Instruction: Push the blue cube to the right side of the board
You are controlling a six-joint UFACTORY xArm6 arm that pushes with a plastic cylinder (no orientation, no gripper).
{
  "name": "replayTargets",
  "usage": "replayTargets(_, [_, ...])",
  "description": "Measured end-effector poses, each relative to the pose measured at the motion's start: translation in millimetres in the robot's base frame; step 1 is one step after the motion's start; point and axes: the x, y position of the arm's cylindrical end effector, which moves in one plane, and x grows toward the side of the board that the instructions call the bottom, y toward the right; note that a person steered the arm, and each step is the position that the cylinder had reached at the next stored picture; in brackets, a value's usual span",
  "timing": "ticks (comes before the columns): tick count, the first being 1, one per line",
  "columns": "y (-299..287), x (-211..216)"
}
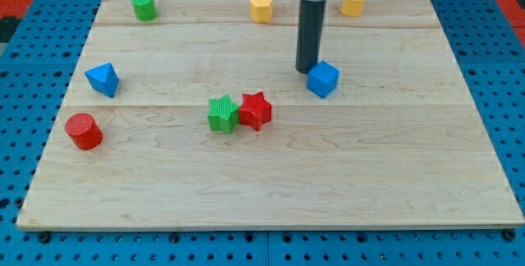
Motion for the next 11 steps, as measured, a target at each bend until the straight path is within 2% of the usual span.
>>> replayTargets(1, [-25.0, -11.1])
replayTargets(2, [-22.7, 19.1])
replayTargets(3, [49.9, 35.5])
replayTargets(4, [84.8, 35.5])
replayTargets(5, [56.9, 35.5])
replayTargets(6, [3.6, 35.5])
replayTargets(7, [-12.5, 35.5])
replayTargets(11, [-17.6, 36.1])
